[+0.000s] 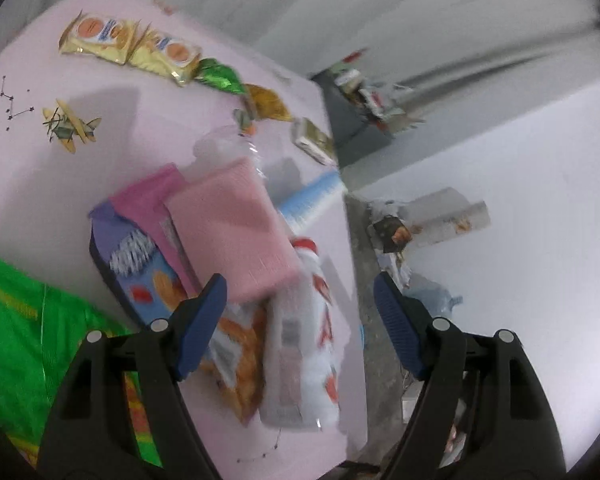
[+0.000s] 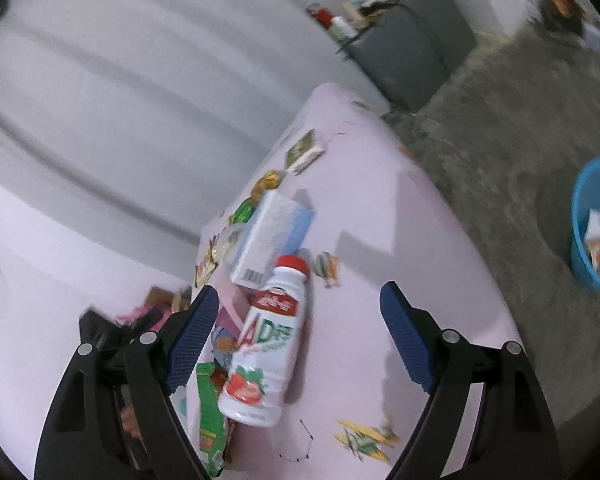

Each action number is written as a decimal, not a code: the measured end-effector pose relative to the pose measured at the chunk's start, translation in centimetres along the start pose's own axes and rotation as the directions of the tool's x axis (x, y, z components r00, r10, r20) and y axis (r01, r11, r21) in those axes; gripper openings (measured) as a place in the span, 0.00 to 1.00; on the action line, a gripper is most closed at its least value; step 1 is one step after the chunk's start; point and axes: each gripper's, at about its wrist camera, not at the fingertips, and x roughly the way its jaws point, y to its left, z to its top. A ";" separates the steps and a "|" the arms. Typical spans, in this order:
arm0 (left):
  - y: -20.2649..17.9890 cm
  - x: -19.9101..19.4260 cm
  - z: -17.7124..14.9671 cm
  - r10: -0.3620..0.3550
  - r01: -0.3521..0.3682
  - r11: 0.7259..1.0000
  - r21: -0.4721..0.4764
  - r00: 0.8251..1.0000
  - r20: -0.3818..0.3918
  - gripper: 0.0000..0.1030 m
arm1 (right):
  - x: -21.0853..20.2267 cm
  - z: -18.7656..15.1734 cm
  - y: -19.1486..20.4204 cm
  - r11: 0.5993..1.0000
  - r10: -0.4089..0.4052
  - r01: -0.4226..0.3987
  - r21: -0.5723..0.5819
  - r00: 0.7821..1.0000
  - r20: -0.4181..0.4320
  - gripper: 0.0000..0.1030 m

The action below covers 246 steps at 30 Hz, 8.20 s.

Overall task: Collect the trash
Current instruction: 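Move both open tools back over the table trash, then grasp the pink mesh pad with the left tool, then grasp the clear plastic cup rim with the right tool, then carry pink pad and plastic cup to the wastebasket and open both tools, then move both open tools back over the table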

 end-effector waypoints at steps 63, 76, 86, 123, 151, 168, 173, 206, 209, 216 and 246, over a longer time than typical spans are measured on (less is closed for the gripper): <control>9.3 1.4 1.0 -0.050 0.030 0.956 -0.292 0.997 -0.060 0.47 | 5.6 -0.7 8.2 0.978 -0.098 0.090 -0.186 0.994 -0.038 0.78; 9.9 4.5 1.7 0.091 -0.113 0.962 -0.248 0.991 -0.098 0.38 | 6.0 -1.1 7.4 0.983 -0.092 0.082 -0.163 0.994 -0.051 0.78; 9.1 2.4 1.0 0.105 -0.113 0.975 -0.189 0.993 -0.051 0.30 | 7.3 1.3 12.5 0.962 -0.051 0.020 -0.273 0.993 -0.108 0.78; 8.2 -0.9 -0.2 0.053 -0.046 0.993 -0.113 0.997 0.060 0.27 | 30.6 3.7 17.5 0.894 -0.413 0.245 -0.374 0.771 -0.484 0.08; -7.7 -4.7 -9.3 -0.108 0.096 0.966 0.241 0.993 0.039 0.27 | -1.8 0.8 5.3 0.996 0.075 -0.078 0.033 0.993 0.090 0.07; -21.0 12.4 -18.1 0.028 0.060 0.875 0.480 0.984 -0.174 0.27 | -16.0 -1.6 -16.7 0.930 -0.114 -0.010 0.367 0.942 0.315 0.07; -24.3 19.2 -20.6 0.105 0.048 0.834 0.550 0.964 -0.244 0.27 | -18.9 -2.0 -23.4 0.885 -0.233 0.057 0.463 0.914 0.332 0.07; -28.1 38.4 -22.8 0.306 -0.074 0.789 0.610 0.908 -0.285 0.62 | -13.7 -4.6 -39.8 0.692 -0.527 0.312 0.651 0.834 0.161 0.68; -29.1 33.8 -21.3 0.233 -0.039 0.815 0.578 0.935 -0.266 0.62 | -15.0 -5.0 -34.1 0.750 -0.535 0.345 0.564 0.818 0.210 0.76; -29.7 20.9 -20.5 0.113 0.004 0.792 0.611 0.982 -0.153 0.66 | -16.1 -5.9 -22.2 0.829 -0.545 0.447 0.336 0.779 0.308 0.90; -9.7 -6.9 -16.5 0.223 -0.318 0.864 0.391 0.937 0.271 0.70 | -5.4 -13.5 4.1 0.690 -0.537 0.653 -0.311 0.751 0.385 0.94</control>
